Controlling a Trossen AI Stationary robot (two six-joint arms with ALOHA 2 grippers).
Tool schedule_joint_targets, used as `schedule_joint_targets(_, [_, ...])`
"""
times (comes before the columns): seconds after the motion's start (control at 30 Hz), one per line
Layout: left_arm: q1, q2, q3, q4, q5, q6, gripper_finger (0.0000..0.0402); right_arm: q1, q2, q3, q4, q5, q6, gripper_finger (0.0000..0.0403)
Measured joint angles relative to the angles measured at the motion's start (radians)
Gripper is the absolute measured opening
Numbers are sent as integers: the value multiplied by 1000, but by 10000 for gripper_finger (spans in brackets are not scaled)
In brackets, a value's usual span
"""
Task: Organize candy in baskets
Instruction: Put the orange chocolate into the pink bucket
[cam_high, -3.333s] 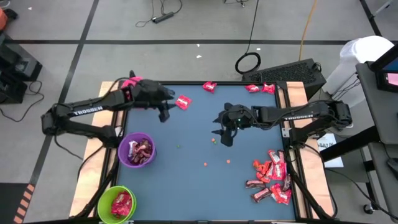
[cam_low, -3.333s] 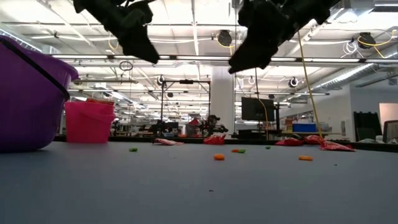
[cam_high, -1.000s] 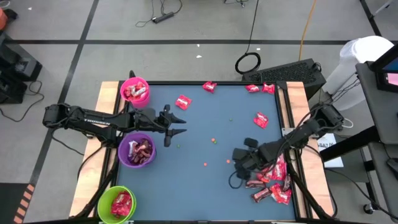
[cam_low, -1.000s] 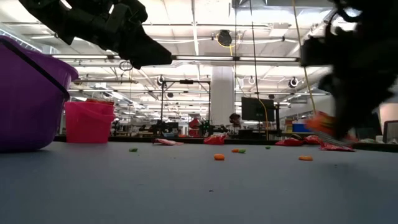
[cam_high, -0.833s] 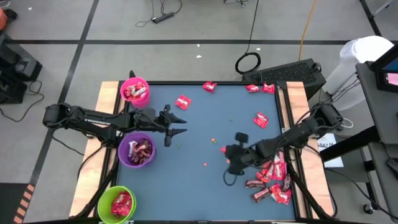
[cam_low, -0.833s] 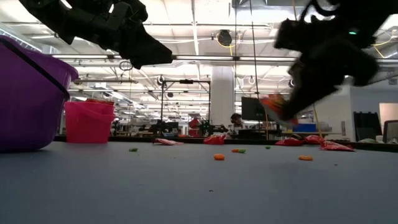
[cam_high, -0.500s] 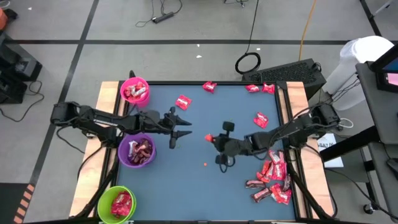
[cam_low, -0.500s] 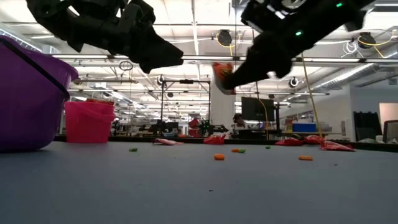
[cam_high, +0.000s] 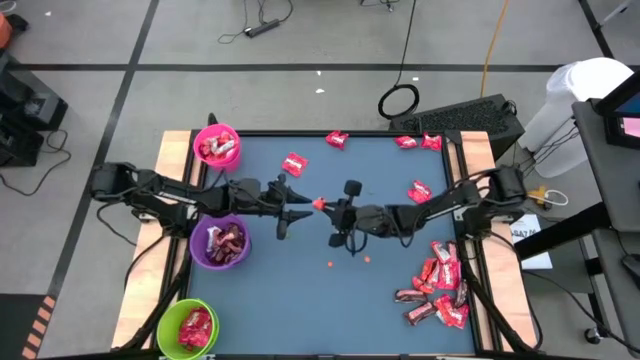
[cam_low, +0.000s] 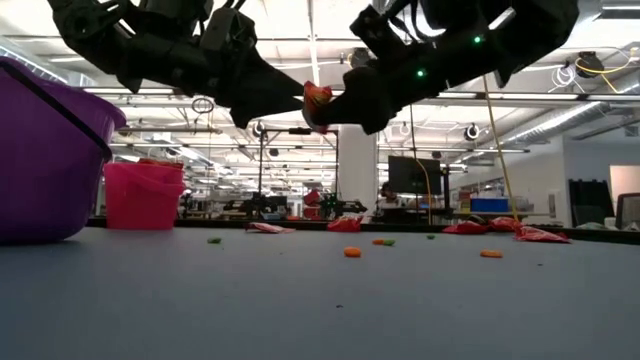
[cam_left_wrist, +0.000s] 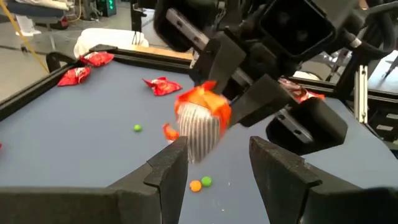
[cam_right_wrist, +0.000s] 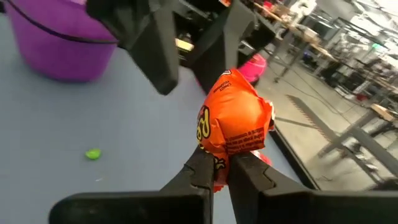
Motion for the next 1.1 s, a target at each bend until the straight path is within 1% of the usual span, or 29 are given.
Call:
schedule_joint_targets(0.1, [0,0,0,25,0,0,177,-11,24,12,33,-62,-1,22])
schedule_joint_targets(0.2, [0,0,0,28,-1,1,177,-15,45,44,38,-72,-4,22])
schedule_joint_targets(0.33, [-2,-2,0,33,-12,2,177,-16,48,76,43,-134,-32,23])
schedule_joint_targets(0.4, [-1,-2,0,31,-8,2,174,-16,48,79,41,-134,-21,23])
schedule_joint_targets(0.5, [-1,-2,0,25,15,1,152,-19,49,80,32,-145,54,23])
schedule_joint_targets(0.6, [0,-2,0,20,15,1,117,-30,49,80,21,-194,92,31])
schedule_joint_targets(0.67, [0,-2,0,19,14,1,95,-30,49,80,20,-195,95,47])
schedule_joint_targets(0.73, [0,-2,0,20,14,2,82,-28,49,80,20,-193,95,71])
schedule_joint_targets(0.83, [0,-2,0,20,6,3,77,-24,42,80,7,-197,85,115])
schedule_joint_targets(0.9, [1,-6,0,17,2,3,79,-14,16,80,-40,-198,68,142])
schedule_joint_targets(1.0, [11,-40,10,-62,-5,15,81,4,-58,82,-169,-197,64,172])
schedule_joint_targets(1.1, [21,-106,46,-235,-80,40,82,20,-132,82,-324,-198,109,190])
